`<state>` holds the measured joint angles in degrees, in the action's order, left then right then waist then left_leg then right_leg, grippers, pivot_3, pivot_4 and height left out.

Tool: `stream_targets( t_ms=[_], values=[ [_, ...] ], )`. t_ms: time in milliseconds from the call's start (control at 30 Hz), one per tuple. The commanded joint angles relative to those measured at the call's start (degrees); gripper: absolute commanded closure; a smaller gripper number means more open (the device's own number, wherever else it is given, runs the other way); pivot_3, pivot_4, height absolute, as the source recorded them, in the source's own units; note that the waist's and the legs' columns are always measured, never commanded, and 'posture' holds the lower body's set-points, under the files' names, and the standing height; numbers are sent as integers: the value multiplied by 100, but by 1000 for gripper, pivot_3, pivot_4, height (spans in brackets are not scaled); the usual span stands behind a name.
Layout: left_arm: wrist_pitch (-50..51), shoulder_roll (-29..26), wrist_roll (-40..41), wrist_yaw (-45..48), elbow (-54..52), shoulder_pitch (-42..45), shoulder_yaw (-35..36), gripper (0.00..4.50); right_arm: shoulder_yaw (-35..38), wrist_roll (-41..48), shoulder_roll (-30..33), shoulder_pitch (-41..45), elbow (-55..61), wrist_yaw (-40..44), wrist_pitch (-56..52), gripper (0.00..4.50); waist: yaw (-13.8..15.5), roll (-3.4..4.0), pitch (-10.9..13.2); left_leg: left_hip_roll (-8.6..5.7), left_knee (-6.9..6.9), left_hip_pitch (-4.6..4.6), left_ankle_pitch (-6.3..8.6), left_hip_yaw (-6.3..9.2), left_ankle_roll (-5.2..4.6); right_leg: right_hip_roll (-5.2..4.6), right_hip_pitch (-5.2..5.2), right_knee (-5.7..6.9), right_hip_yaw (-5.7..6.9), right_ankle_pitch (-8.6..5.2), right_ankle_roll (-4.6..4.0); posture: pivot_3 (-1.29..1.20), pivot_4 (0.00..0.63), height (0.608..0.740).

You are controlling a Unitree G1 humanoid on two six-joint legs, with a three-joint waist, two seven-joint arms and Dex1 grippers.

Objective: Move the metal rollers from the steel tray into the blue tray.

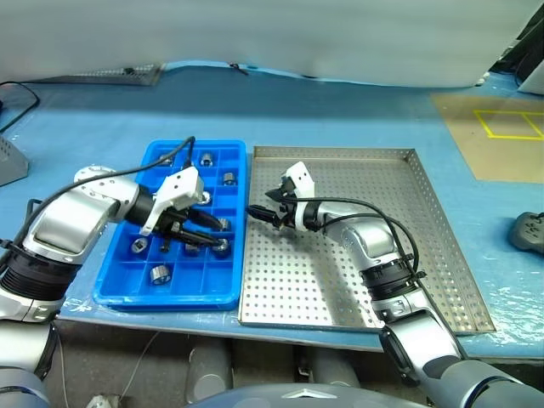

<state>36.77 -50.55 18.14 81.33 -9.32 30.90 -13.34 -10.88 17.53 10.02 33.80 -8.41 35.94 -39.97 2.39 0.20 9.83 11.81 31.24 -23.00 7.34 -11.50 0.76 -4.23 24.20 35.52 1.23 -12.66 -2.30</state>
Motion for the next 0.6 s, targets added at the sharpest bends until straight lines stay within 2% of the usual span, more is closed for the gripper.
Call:
stream_targets(
  t_ms=[33,300,600],
  values=[
    [-505,-4,-515,-234,29,-34,-328,2620,47,10,-38,18,108,21,97,291,3,-1,0,0,0,0,-5,2,8,0,0,0,0,0,0,-135,150,740],
    [-1177,254,-1110,-606,394,-47,-642,2620,59,3,-26,-11,131,15,85,291,-2,-1,0,-1,0,-3,-5,3,8,1,0,0,1,0,-1,-141,150,740],
    [-1231,399,-1394,-709,429,-39,-796,2620,62,-4,-37,-23,134,17,94,291,-3,-2,0,0,1,-2,-5,3,8,1,1,3,1,0,-1,-141,150,740]
  ],
)
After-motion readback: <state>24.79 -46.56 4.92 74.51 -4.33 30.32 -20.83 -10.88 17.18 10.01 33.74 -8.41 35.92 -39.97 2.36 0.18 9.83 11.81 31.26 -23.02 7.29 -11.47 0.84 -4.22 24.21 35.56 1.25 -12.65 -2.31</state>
